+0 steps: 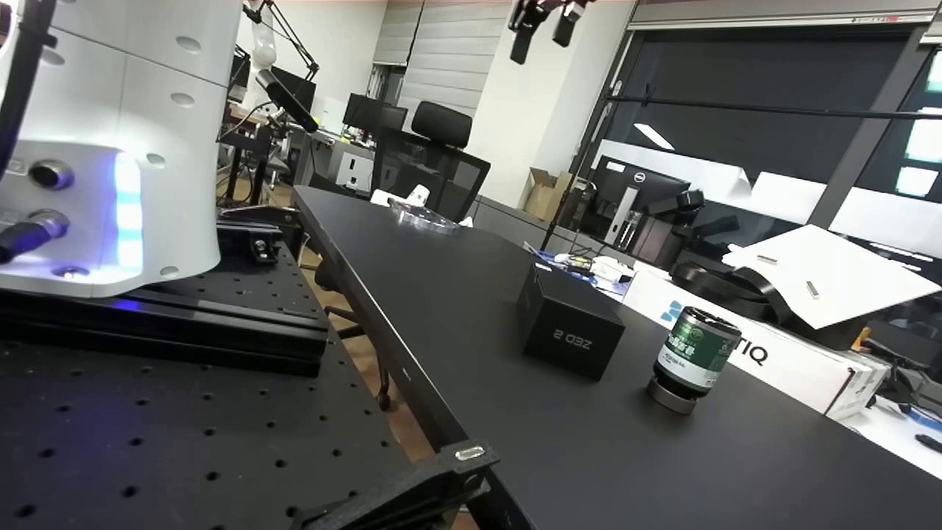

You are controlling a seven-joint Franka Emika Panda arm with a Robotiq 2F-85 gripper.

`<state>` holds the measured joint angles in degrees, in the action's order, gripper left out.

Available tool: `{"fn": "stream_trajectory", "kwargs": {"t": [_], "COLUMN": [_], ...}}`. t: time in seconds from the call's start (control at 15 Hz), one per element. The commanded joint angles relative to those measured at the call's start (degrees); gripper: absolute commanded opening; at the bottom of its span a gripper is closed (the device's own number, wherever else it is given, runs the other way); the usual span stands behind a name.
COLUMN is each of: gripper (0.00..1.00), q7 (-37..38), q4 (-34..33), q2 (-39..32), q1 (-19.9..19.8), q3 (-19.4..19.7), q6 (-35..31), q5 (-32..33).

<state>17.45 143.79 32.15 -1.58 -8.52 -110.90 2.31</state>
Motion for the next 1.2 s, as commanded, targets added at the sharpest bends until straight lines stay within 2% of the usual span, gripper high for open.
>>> {"fn": "stream_trajectory", "kwargs": {"t": [0.0, 0.27, 0.47, 0.6, 1.13], "gripper": [1.0, 1.0, 1.0, 1.0, 1.0], "q7": [-0.6, 3.3, 5.2, 7.1, 22.1], "q4": [-3.6, -7.8, -12.5, -14.9, -19.3], "q2": [-6.1, -13.2, -18.6, -21.7, -34.6], "q1": [-4.4, -9.6, -11.5, -12.0, -11.8], "q3": [5.0, 9.2, 12.1, 13.7, 16.9], "q6": [-6.6, -15.1, -16.9, -17.1, -29.2], "q5": [2.8, 2.9, 0.0, -2.1, -7.2]}}
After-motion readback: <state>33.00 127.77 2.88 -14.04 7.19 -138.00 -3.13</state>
